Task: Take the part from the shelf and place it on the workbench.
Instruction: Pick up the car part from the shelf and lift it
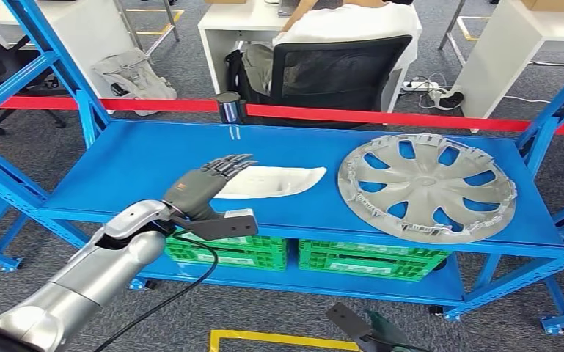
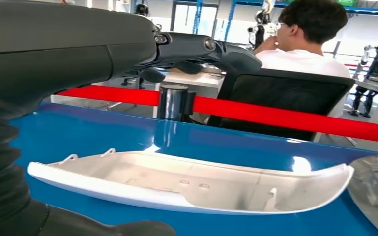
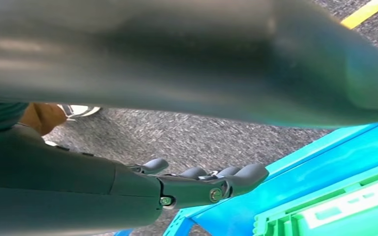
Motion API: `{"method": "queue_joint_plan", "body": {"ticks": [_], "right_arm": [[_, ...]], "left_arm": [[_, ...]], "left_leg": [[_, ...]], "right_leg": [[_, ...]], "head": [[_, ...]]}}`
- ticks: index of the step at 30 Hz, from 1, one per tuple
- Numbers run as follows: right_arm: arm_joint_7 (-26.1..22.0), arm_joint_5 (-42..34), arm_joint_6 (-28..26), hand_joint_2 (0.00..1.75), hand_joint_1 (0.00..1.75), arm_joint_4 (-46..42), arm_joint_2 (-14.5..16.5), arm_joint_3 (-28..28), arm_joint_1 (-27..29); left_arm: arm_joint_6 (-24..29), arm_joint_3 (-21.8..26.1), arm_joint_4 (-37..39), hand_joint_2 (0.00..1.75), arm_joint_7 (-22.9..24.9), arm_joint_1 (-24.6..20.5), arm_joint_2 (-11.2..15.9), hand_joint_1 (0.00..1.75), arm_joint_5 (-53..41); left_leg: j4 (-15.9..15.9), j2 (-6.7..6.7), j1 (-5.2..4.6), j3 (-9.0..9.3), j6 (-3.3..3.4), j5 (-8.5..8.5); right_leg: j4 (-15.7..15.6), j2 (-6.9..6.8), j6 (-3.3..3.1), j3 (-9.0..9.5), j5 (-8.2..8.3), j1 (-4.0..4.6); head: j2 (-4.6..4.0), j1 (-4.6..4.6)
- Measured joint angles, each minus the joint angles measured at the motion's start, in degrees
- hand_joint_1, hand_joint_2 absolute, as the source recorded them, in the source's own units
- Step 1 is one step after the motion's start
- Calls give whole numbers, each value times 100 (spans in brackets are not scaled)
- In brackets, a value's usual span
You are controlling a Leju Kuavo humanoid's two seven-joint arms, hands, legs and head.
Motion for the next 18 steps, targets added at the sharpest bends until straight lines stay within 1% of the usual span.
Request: {"method": "queue_joint_plan", "body": {"ticks": [7,18], "right_arm": [[4,77,51,0,0,-18,-3,0,-9],[25,159,78,0,0,-48,-3,-6,-23]], "left_arm": [[-180,-33,186,175,-8,-63,-153,0,-48],[-361,-77,700,175,20,-146,-265,0,75]], "left_leg": [[0,0,0,0,0,0],[0,0,0,0,0,0]], "right_leg": [[0,0,0,1,0,-1],[0,0,0,1,0,0]], "head": [[-1,0],[0,0]]}}
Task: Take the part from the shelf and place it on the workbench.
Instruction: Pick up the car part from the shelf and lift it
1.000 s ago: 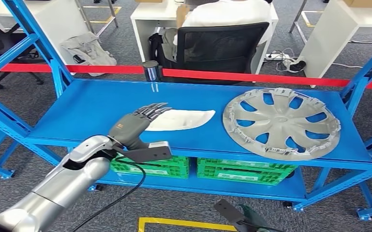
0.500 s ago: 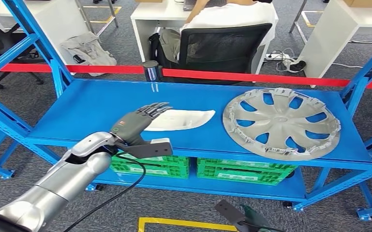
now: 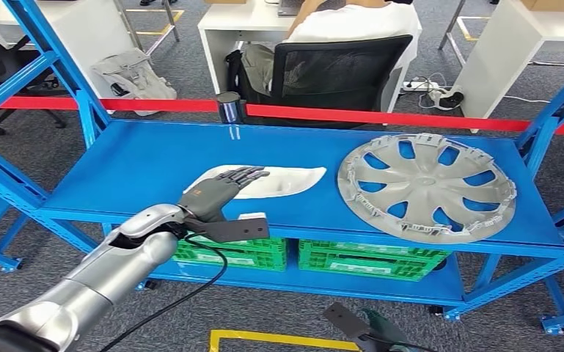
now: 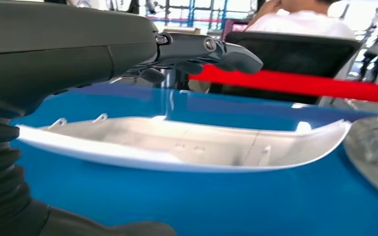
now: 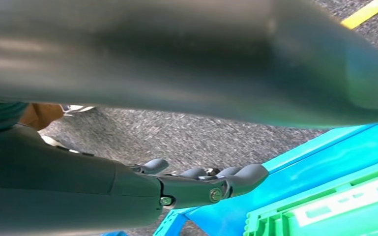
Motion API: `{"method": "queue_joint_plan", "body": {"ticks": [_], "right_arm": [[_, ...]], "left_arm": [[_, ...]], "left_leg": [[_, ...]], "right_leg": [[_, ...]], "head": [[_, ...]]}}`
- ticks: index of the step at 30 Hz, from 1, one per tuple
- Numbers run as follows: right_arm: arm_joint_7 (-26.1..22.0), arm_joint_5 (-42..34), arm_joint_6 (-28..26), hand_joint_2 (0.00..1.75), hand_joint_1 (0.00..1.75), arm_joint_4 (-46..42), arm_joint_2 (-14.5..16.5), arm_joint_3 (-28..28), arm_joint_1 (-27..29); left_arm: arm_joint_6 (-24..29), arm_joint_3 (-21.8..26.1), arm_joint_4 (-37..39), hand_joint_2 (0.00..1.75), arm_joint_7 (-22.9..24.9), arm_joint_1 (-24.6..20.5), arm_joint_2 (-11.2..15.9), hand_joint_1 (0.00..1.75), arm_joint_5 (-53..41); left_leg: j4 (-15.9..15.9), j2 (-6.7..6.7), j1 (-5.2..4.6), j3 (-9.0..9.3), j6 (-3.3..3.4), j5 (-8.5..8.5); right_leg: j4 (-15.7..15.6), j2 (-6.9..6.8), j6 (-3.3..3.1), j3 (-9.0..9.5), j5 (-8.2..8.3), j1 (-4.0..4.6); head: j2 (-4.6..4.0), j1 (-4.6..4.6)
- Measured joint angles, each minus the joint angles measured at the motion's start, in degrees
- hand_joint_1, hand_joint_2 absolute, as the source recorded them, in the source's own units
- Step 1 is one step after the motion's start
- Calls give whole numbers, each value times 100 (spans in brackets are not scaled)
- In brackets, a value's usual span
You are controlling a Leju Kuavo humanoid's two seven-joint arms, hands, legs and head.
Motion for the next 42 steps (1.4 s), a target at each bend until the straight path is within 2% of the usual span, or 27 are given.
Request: {"method": "queue_joint_plan", "body": {"ticks": [1,5,12,15,17,20,23,30,42], "right_arm": [[-1,3,0,0,0,0,0,-1,0],[-22,15,-3,0,0,0,0,-13,7],[-85,20,-17,0,0,0,0,-54,38],[-122,42,-8,0,0,0,0,-74,74],[-139,34,-6,0,0,1,0,-103,119],[-163,4,-10,0,0,2,0,-151,173],[-177,-1,-11,0,0,2,0,-165,188],[-320,-223,-118,0,0,2,3,-284,235],[-575,-623,-293,0,0,8,26,-498,440]], "left_arm": [[1,0,47,175,4,-1,-2,0,9],[13,1,213,0,-8,-10,-11,0,89],[15,88,244,0,-700,63,37,0,630],[-515,344,-305,0,-1347,459,164,0,1623],[-883,533,-977,0,-1541,890,279,0,2230],[-1119,710,-1918,0,-1522,1453,405,0,2629],[-1156,789,-2488,0,-1480,1732,479,0,2688],[-1399,858,-3277,0,-1618,2029,519,0,3102],[-1840,610,-5017,0,-1543,2665,481,0,3945]], "left_leg": [[0,0,0,0,0,0],[0,0,0,0,0,0],[-1,0,0,-1,0,0],[-3,3,0,2,2,-3],[-5,6,0,2,5,-5],[-5,1,0,-1,10,-9],[-5,1,0,-3,11,-10],[1,1,-1,2,12,-9],[0,3,-1,0,17,-14]], "right_leg": [[0,0,0,0,0,0],[0,0,0,0,0,0],[0,0,0,1,0,-1],[0,3,-1,1,-1,-1],[0,5,-1,0,-5,-1],[0,1,1,-1,-11,0],[0,0,3,1,-11,0],[-1,0,6,5,-8,-1],[-7,0,7,6,-9,-3]], "head": [[1,0],[-1,0],[1,0],[0,0],[0,0],[0,0],[0,0],[0,0],[-1,0]]}}
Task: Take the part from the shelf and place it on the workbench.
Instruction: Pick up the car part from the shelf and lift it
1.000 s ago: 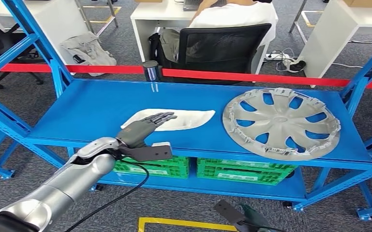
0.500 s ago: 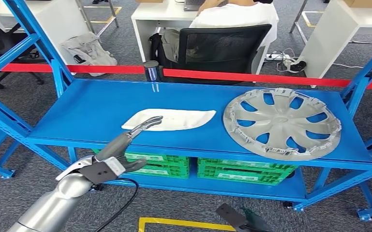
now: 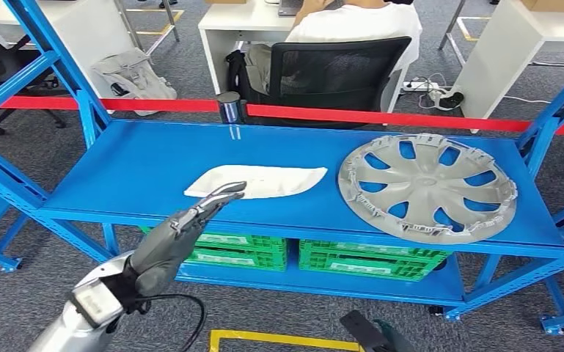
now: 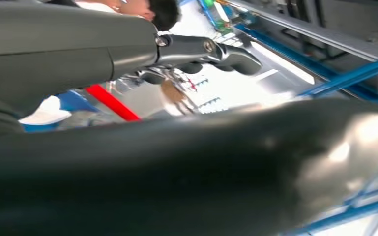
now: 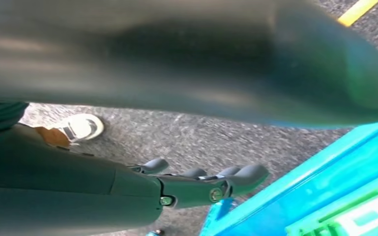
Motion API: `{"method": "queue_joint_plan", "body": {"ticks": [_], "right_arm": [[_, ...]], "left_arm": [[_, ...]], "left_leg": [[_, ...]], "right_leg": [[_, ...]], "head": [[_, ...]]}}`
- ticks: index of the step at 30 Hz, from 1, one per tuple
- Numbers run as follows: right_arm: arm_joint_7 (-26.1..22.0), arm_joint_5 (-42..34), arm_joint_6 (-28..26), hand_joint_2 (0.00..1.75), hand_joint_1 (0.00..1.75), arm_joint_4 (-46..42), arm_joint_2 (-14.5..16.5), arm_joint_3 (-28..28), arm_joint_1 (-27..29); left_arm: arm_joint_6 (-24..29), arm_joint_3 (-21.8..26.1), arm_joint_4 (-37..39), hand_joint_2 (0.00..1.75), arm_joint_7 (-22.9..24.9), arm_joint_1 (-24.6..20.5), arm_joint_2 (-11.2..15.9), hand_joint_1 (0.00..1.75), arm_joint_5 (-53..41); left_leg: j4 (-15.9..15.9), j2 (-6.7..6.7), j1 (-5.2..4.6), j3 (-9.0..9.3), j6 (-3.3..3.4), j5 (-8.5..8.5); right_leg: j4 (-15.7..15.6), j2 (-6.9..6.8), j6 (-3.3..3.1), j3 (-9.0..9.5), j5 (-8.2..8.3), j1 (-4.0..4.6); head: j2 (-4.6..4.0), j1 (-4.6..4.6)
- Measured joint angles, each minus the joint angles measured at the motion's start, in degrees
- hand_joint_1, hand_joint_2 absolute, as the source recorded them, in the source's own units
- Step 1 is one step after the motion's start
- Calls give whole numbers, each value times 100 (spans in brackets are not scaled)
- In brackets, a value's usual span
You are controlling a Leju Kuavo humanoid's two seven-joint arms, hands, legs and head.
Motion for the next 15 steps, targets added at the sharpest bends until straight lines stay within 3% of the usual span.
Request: {"method": "queue_joint_plan", "body": {"ticks": [15], "right_arm": [[-63,-22,-30,0,0,2,20,-80,84]], "left_arm": [[-24,-109,-636,0,-68,294,27,0,38]], "left_leg": [[0,0,0,4,0,0]], "right_leg": [[-1,0,0,9,1,0]], "head": [[1,0]]}}
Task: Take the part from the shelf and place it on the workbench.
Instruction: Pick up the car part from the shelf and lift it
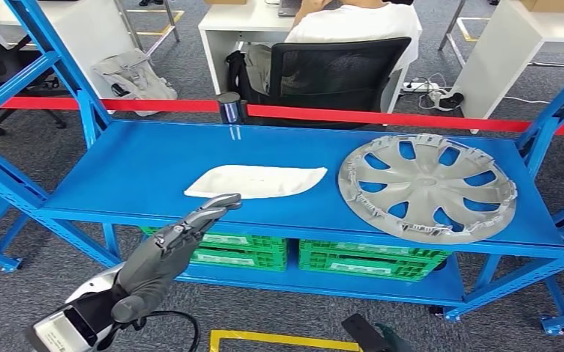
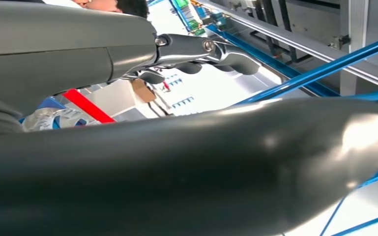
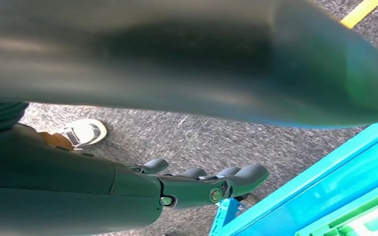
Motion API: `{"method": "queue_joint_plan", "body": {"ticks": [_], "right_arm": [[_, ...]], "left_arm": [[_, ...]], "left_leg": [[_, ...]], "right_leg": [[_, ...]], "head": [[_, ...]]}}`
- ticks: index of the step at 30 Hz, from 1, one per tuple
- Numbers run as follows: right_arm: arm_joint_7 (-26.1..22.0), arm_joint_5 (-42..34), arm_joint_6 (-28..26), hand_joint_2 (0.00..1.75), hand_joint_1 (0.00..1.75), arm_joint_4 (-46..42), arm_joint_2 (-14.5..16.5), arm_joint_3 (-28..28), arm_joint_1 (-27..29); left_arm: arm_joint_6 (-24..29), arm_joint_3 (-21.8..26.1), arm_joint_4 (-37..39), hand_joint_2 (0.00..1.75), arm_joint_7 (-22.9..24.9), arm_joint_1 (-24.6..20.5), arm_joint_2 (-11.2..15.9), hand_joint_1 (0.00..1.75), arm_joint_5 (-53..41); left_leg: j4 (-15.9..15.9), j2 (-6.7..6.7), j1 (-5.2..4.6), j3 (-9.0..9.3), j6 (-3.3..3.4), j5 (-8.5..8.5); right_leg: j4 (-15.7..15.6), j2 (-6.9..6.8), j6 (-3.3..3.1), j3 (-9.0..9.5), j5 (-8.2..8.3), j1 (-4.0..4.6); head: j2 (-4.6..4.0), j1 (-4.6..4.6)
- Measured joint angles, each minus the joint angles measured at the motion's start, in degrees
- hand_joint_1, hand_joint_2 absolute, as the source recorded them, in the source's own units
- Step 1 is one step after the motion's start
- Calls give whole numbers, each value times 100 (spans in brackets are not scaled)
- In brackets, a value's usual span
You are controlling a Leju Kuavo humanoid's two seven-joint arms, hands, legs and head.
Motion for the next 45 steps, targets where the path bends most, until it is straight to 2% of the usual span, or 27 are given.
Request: {"method": "queue_joint_plan", "body": {"ticks": [12,19,22,23,24,26,27,28,29,31,32,33,34,35,38,40,42,45], "right_arm": [[80,42,14,0,0,0,9,1,-8],[104,71,28,0,0,-1,31,1,-39],[104,82,28,0,0,-1,36,1,-44],[104,87,30,0,0,-2,36,1,-48],[104,91,32,0,0,-2,35,1,-52],[113,96,38,0,0,0,35,1,-53],[117,96,40,0,0,0,34,1,-49],[120,96,42,0,0,1,32,1,-43],[120,96,42,0,0,1,29,1,-40],[119,97,48,0,0,1,27,1,-41],[119,99,59,0,0,1,33,1,-48],[119,102,70,0,0,1,39,1,-51],[118,103,81,0,0,1,46,1,-53],[119,104,87,0,0,1,50,1,-54],[120,108,90,0,0,1,50,1,-53],[125,111,93,0,0,1,50,1,-60],[132,113,94,0,0,1,50,1,-71],[135,113,94,0,0,1,49,1,-79]], "left_arm": [[13,-9,-113,0,-4,51,11,0,-26],[13,-9,-153,0,-17,52,35,0,-28],[13,-9,-204,0,-25,50,36,0,-29],[14,-9,-220,0,-30,48,33,0,-29],[14,-9,-232,0,-35,49,31,0,-32],[15,-10,-236,0,-42,60,30,0,-37],[15,-11,-236,0,-42,68,31,0,-39],[15,-11,-235,0,-42,74,31,0,-39],[17,-11,-234,0,-42,76,32,0,-40],[27,-11,-234,0,-43,79,33,0,-48],[36,-11,-237,0,-45,79,34,0,-55],[43,-13,-240,0,-48,81,37,0,-66],[50,-14,-247,0,-51,83,41,0,-75],[54,-16,-254,0,-54,85,46,0,-83],[59,-20,-264,0,-57,91,66,0,-87],[63,-20,-265,0,-60,95,74,0,-89],[77,-20,-267,0,-78,101,79,0,-97],[104,-20,-272,0,-104,114,80,0,-119]], "left_leg": [[6,0,-3,-2,4,-3],[45,0,-29,-11,64,-30],[-59,10,10,46,134,29],[-112,19,36,78,158,60],[-150,29,61,106,173,83],[-161,46,66,112,185,84],[-160,50,70,115,180,77],[-157,50,78,124,167,64],[-151,48,94,141,144,46],[-102,41,134,179,66,-25],[-59,38,138,177,15,-73],[-22,36,130,169,-31,-115],[4,35,113,156,-59,-145],[10,35,100,153,-56,-159],[-49,39,93,192,47,-151],[-84,39,97,212,63,-142],[-106,39,104,221,27,-133],[-129,39,124,226,-127,-124]], "right_leg": [[-4,0,3,2,2,-4],[-22,-1,51,16,17,-29],[-20,0,105,31,2,-23],[103,1,122,-22,-75,-15],[353,1,137,-141,-206,-14],[1118,-1,176,-542,-533,-28],[1431,-1,197,-722,-618,-41],[1561,-2,218,-818,-597,-56],[1457,-4,241,-795,-458,-73],[725,-22,302,-470,-26,-121],[376,-18,291,-309,103,-131],[147,-16,256,-205,156,-142],[66,-9,209,-172,133,-146],[58,3,145,-174,112,-142],[56,3,80,-169,89,-129],[58,2,47,-162,73,-112],[60,1,30,-159,64,-98],[65,0,21,-159,60,-81]], "head": [[-1,0],[1,-1],[1,1],[1,4],[1,8],[1,12],[1,13],[1,13],[0,13],[0,15],[1,19],[1,21],[1,24],[1,24],[1,21],[1,21],[1,21],[1,22]]}}
